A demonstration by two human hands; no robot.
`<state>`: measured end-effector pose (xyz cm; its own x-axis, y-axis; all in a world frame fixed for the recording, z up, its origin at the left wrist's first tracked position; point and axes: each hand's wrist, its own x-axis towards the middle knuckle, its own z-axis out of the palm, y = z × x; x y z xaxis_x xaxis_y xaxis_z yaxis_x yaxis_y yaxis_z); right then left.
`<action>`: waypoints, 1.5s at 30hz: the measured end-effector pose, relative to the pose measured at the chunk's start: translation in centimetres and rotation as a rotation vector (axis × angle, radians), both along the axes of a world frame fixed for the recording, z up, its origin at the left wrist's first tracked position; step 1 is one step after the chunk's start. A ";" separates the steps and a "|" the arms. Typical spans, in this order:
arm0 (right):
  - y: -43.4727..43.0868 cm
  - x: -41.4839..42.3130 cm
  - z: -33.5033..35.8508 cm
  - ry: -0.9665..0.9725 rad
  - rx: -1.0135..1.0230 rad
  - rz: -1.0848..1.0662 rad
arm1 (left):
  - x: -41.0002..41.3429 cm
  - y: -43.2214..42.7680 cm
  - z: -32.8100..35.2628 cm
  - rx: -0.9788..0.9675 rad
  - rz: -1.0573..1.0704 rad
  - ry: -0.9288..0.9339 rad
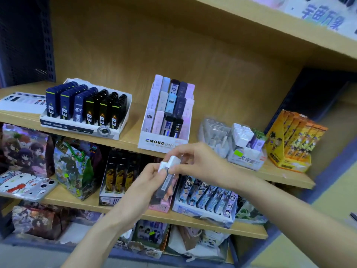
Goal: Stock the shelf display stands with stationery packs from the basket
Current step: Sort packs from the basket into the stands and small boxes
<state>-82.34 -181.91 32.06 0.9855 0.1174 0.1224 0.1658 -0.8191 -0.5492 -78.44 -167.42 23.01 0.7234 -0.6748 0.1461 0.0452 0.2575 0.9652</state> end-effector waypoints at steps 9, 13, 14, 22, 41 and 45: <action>-5.3 -5.6 1.4 0.025 0.252 -0.132 | -1.6 -7.5 2.7 0.143 0.026 -0.134; -8.4 -7.8 3.8 -0.052 0.274 -0.206 | -2.3 -10.7 6.3 0.126 0.017 -0.281; -9.6 -8.2 4.5 -0.087 0.264 -0.249 | -2.1 -11.5 6.8 0.115 0.045 -0.350; -18.2 -7.0 6.1 -0.366 -0.123 -0.592 | 1.3 -17.6 7.6 0.281 0.296 -1.135; -19.6 -2.7 3.1 -0.197 -0.358 -0.463 | 2.5 -19.8 6.1 0.469 0.255 -1.345; -19.1 -2.3 1.9 -0.188 -0.476 -0.441 | 2.4 -20.0 6.0 0.474 0.261 -1.358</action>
<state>-84.63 -201.04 33.93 0.9205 -0.2071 0.3314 -0.1818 -0.9776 -0.1058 -76.02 -187.39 28.96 0.3202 -0.7271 0.6073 -0.9471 -0.2321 0.2215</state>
